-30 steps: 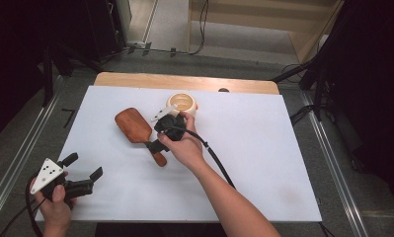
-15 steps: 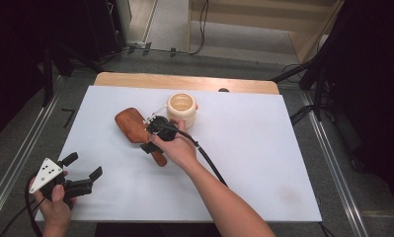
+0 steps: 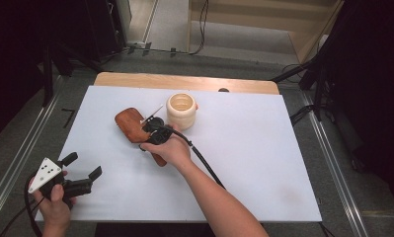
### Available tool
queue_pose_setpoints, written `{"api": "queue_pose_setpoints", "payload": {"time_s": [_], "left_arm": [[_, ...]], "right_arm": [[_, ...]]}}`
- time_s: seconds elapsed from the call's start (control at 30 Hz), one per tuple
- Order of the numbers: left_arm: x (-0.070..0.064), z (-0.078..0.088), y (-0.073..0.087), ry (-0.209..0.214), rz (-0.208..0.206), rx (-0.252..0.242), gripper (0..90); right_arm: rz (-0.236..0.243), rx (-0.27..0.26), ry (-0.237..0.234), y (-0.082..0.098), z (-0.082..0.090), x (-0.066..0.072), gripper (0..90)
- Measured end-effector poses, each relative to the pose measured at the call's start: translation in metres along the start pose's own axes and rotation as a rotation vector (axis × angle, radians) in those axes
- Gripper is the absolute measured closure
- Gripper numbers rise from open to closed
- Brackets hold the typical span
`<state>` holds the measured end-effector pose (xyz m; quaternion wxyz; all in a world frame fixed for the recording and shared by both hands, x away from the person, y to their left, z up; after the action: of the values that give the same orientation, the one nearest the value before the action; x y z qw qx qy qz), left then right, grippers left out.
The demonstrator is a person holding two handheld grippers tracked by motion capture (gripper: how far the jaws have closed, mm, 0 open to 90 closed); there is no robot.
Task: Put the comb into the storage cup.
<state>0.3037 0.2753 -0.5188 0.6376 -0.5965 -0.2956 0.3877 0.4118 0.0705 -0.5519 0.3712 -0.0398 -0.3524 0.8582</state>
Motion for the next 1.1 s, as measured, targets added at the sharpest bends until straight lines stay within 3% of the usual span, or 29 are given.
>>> {"api": "queue_pose_setpoints", "payload": {"time_s": [0.13, 0.2, 0.33, 0.47, 0.5, 0.77, 0.8, 1.1], "left_arm": [[0.001, 0.001, -0.001, -0.001, 0.008, -0.006, 0.0], [0.001, 0.000, -0.001, -0.002, 0.008, -0.007, 0.0], [0.001, 0.000, 0.000, -0.003, 0.007, -0.005, 0.0], [0.001, 0.000, -0.001, -0.003, 0.009, -0.007, 0.0], [0.002, 0.001, -0.001, -0.002, 0.009, -0.008, 0.0], [0.002, 0.001, -0.001, -0.002, 0.010, -0.007, 0.0], [0.002, 0.001, -0.001, -0.002, 0.009, -0.007, 0.0], [0.002, 0.000, -0.001, -0.004, 0.009, -0.007, 0.0]], "right_arm": [[0.002, -0.002, 0.033, 0.000, -0.003, 0.000, 47.4], [0.004, -0.008, 0.041, -0.001, -0.003, -0.002, 56.3], [-0.011, 0.004, 0.011, 0.001, -0.001, -0.004, 68.5], [-0.008, -0.004, -0.009, 0.002, -0.001, -0.004, 70.1], [-0.021, -0.030, -0.030, 0.003, -0.001, -0.005, 70.4], [-0.020, -0.123, -0.048, 0.007, 0.002, -0.010, 70.7], [-0.039, -0.171, -0.056, 0.008, 0.005, -0.012, 70.7], [0.014, -0.278, -0.065, 0.008, 0.021, -0.012, 70.7]]}}
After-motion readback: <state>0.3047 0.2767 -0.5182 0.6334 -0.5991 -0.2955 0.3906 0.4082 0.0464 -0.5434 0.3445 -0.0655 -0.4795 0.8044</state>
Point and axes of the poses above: each handheld gripper's, and its own axes: z roughly backward along the jaws, y roughly out of its underside, x roughly to its left, the point moved 8 cm from there along -z, roughly forward along the jaws, and after that the axes turned 11 degrees about -x, right-handed, at the moved point
